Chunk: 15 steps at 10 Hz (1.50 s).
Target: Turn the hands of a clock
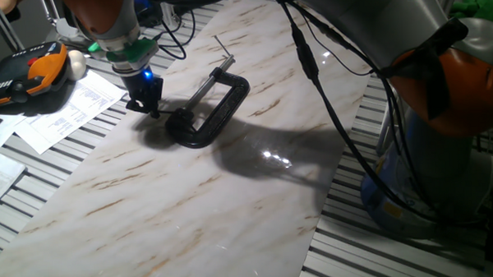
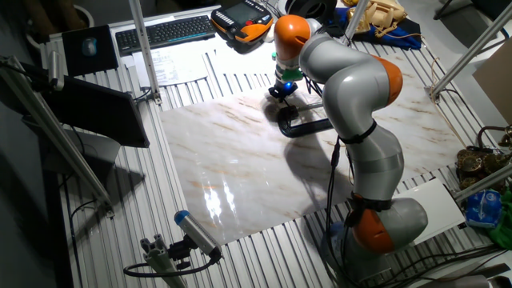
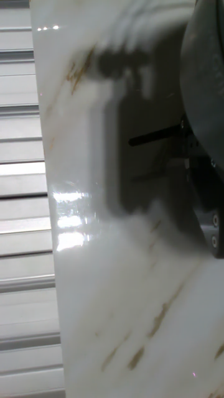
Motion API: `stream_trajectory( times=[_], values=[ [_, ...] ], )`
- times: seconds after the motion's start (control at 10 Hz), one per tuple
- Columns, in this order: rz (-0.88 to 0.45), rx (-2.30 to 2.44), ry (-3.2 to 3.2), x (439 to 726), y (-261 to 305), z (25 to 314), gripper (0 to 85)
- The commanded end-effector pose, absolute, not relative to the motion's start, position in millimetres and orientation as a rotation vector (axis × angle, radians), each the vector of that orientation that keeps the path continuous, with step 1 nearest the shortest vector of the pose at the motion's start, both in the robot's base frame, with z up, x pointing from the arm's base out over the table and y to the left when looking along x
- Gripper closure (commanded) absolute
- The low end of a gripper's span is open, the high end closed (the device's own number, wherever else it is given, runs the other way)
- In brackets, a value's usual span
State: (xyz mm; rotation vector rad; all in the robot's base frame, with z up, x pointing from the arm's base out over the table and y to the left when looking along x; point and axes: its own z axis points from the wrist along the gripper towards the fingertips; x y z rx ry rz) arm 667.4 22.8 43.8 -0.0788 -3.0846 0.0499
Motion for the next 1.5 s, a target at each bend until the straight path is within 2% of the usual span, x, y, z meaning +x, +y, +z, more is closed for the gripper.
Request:
stream_trajectory(
  times=[0.0, 1.4],
  values=[
    [0.047, -0.079, -3.085, 667.6, 21.3, 44.0, 85.0],
    [0.04, -0.062, -3.08, 667.4, 11.4, 44.0, 85.0]
  ],
)
